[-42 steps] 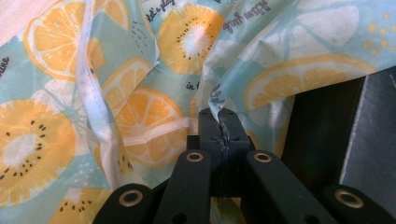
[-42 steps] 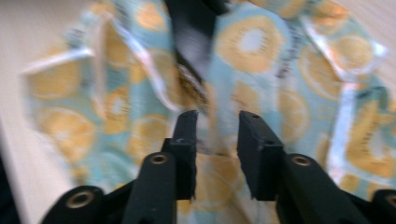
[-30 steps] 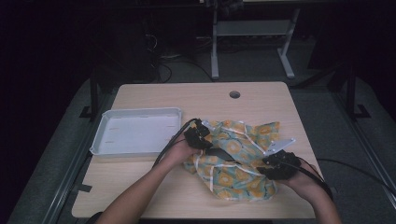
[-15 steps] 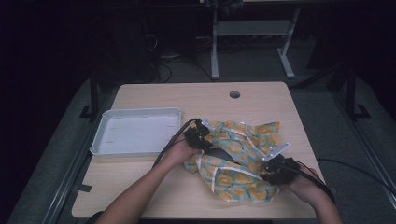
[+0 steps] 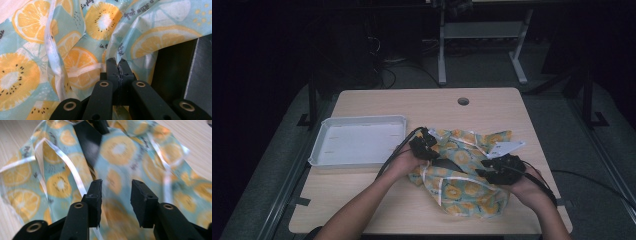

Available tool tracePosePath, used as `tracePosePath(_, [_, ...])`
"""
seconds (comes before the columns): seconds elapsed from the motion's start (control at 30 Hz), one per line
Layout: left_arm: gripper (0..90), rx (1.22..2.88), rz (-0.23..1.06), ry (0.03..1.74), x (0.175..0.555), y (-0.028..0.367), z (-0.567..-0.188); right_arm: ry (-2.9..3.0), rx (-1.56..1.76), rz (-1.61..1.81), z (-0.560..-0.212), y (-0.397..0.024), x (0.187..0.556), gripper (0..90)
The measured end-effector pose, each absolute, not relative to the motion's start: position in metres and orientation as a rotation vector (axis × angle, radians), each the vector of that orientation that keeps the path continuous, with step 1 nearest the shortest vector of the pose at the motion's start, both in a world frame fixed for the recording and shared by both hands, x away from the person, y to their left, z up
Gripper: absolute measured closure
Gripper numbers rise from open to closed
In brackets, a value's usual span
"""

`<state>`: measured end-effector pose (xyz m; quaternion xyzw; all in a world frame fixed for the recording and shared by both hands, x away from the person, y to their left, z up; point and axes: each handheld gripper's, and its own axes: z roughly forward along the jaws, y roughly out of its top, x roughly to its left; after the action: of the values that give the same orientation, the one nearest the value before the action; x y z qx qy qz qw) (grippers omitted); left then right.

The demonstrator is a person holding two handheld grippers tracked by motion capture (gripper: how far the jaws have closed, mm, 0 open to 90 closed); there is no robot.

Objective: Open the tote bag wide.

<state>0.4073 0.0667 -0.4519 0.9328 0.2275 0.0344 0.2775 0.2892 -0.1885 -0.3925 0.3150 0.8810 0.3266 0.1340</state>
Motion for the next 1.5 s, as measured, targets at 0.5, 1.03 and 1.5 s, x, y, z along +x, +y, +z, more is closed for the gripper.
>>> tracePosePath(0.5, [89.9, 2.514, 0.099, 0.598, 0.407, 0.066, -0.451, 2.617, 0.873, 0.908, -0.407, -0.146, 0.309, 86.7])
tracePosePath(1.03, [64.3, 2.316, 0.056, 0.568, 0.403, 0.087, -0.4, 2.55, 0.933, 0.938, -0.397, -0.165, 0.316, 89.9])
tracePosePath(1.5, [52.8, 2.354, 0.073, 0.399, 0.34, 0.101, -0.384, 2.497, 1.034, 0.975, -0.391, -0.194, 0.329, 89.9])
